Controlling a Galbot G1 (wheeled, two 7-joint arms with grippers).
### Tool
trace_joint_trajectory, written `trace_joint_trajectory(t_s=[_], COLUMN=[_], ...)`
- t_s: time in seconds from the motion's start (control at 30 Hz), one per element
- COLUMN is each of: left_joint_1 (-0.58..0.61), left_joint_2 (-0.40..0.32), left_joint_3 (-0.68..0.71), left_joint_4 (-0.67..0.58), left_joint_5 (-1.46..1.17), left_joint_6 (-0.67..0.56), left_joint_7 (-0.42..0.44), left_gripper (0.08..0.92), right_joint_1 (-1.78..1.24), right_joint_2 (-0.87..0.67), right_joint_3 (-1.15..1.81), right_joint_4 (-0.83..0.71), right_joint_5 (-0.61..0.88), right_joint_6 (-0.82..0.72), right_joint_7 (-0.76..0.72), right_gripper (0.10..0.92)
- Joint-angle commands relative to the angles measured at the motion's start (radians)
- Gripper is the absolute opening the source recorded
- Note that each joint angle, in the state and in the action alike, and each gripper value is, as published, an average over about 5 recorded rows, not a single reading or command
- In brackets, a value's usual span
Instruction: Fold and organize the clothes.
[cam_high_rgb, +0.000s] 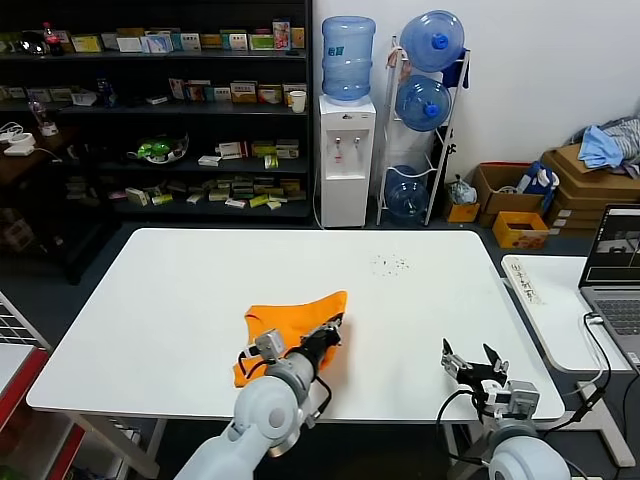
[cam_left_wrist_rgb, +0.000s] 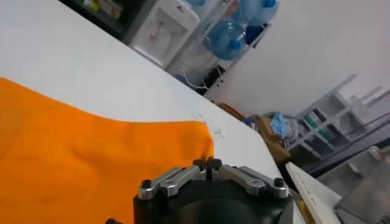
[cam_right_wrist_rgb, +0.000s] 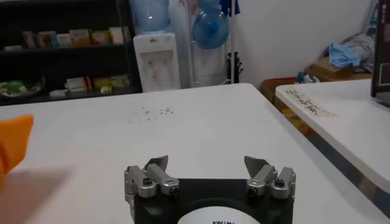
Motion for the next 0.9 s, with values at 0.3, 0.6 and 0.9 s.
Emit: trace_joint_trajectory(t_s=[0.3,0.6,0.9], left_joint_1=[0.042,0.492,0.798], left_joint_2=[-0.024,0.076,-0.011], left_joint_3=[-0.028,-0.397,-0.723], left_joint_4=[0.022,-0.122,0.014], left_joint_5=[0.314,0.617,0.643], left_joint_6=[-0.127,-0.607,-0.919], left_joint_7=[0.342,0.684,0.856], left_gripper=[0.191,0.451,0.711], right_joint_1=[0.006,-0.089,-0.241], right_joint_2=[-0.022,0.001,0.093], right_joint_3=[0.042,0.117,0.227], right_joint_4=[-0.037,-0.089,-0.058], right_joint_5=[-0.138,-0.242,-0.272], right_joint_6=[0.231,0.526,0.671], right_joint_7=[-0.199,-0.358,-0.430], right_gripper=[0.823,0.823,0.823])
